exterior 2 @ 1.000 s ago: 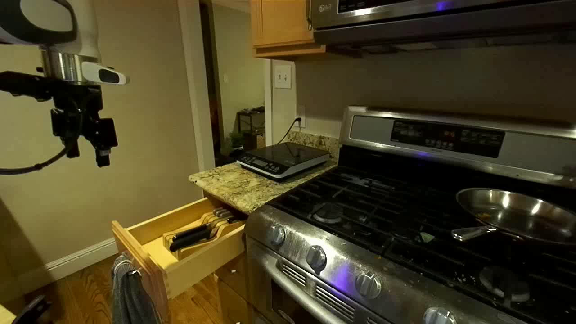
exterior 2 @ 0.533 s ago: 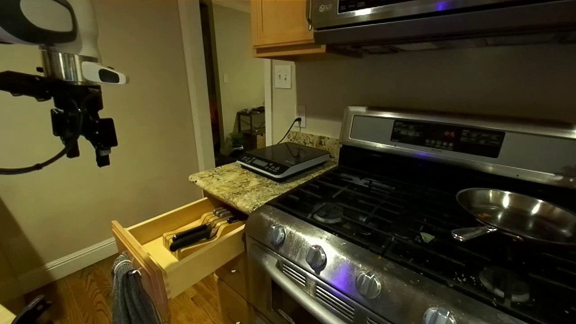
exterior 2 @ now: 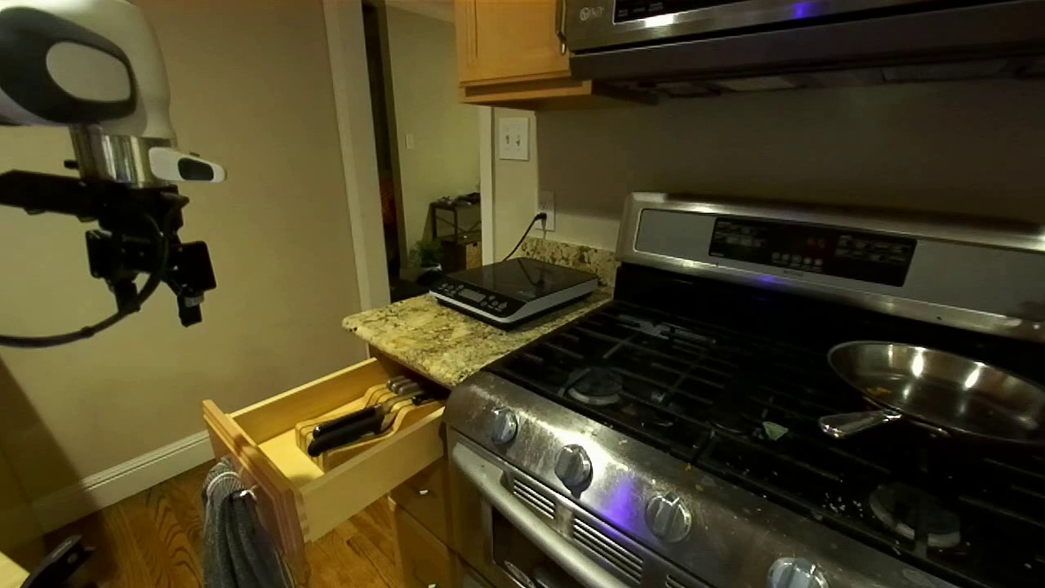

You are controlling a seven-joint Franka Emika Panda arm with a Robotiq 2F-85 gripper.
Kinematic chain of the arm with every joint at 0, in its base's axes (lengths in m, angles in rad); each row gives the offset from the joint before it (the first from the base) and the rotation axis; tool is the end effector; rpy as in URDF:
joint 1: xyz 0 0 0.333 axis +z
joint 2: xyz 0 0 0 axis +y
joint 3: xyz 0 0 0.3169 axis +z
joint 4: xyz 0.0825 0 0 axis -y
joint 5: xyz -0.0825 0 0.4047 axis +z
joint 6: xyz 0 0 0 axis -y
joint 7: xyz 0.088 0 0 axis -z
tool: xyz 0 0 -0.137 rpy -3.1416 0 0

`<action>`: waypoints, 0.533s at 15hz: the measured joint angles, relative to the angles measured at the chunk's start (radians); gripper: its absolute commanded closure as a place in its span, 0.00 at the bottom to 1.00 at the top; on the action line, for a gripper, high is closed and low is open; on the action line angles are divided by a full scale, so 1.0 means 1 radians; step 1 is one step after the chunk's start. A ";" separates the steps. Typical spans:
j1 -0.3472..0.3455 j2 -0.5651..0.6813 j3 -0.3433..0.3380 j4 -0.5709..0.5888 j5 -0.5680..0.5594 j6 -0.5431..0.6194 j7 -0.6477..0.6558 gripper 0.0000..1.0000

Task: Close the top drawer of the kitchen unit

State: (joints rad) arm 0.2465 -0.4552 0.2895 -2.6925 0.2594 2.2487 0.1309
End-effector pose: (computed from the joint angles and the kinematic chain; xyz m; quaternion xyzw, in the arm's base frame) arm 0.3386 0.2027 0.3258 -0.9936 -0.1067 0.0095 0.0369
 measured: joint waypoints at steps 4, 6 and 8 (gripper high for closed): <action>0.054 0.133 0.049 -0.016 -0.036 0.196 -0.075 0.00; 0.077 0.200 0.065 -0.016 -0.070 0.289 -0.107 0.00; 0.090 0.250 0.073 -0.015 -0.102 0.341 -0.122 0.00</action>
State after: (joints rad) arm 0.3364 -0.2051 0.3621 -2.7071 0.1576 2.5900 0.0091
